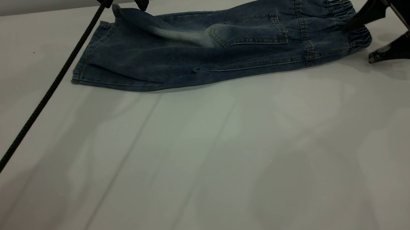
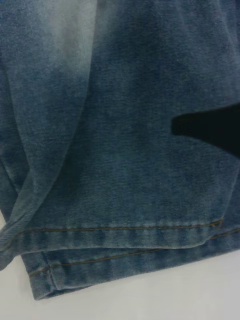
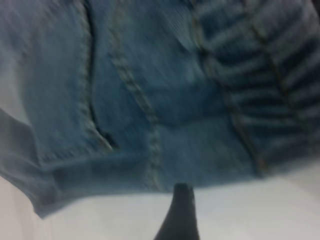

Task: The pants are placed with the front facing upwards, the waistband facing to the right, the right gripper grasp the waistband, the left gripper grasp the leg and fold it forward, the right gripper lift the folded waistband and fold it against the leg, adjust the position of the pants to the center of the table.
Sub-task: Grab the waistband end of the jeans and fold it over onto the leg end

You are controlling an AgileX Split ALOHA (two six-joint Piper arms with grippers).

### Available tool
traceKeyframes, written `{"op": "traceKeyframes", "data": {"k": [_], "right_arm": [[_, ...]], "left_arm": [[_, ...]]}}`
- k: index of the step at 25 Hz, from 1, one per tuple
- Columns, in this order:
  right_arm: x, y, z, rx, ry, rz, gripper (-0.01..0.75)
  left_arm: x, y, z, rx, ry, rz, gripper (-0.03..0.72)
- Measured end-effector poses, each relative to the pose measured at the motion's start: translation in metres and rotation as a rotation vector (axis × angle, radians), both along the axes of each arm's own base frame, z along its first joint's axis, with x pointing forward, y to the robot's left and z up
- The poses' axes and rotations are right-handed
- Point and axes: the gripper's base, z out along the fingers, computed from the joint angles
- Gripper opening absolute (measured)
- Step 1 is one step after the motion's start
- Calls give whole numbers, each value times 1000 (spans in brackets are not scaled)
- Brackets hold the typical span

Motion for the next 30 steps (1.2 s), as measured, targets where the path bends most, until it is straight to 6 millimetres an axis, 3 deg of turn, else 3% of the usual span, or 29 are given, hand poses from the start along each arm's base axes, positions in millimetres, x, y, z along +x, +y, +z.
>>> {"op": "traceKeyframes", "data": {"k": [11,16,19,21,24,26,30], "right_arm": [[7,0,-18,31,-69,-71,576],[11,9,-19,27,-107,-59,552],[12,16,-19,16,-120,-42,462],[15,18,-19,12,-129,-33,350],[21,19,-15,11,-153,-17,122],[25,22,-10,20,-177,7,81],[37,35,5,69,-243,72,80]], "left_arm": [[3,-1,2,-14,-43,0,577],[5,-5,-11,-34,-31,6,577],[5,-12,-24,-32,-17,-6,577],[4,-18,-30,-31,-15,-17,577],[2,-28,-35,-26,-32,-56,577],[2,-36,-37,-23,-57,-89,577],[1,-53,-49,-27,-97,-135,577]]}}
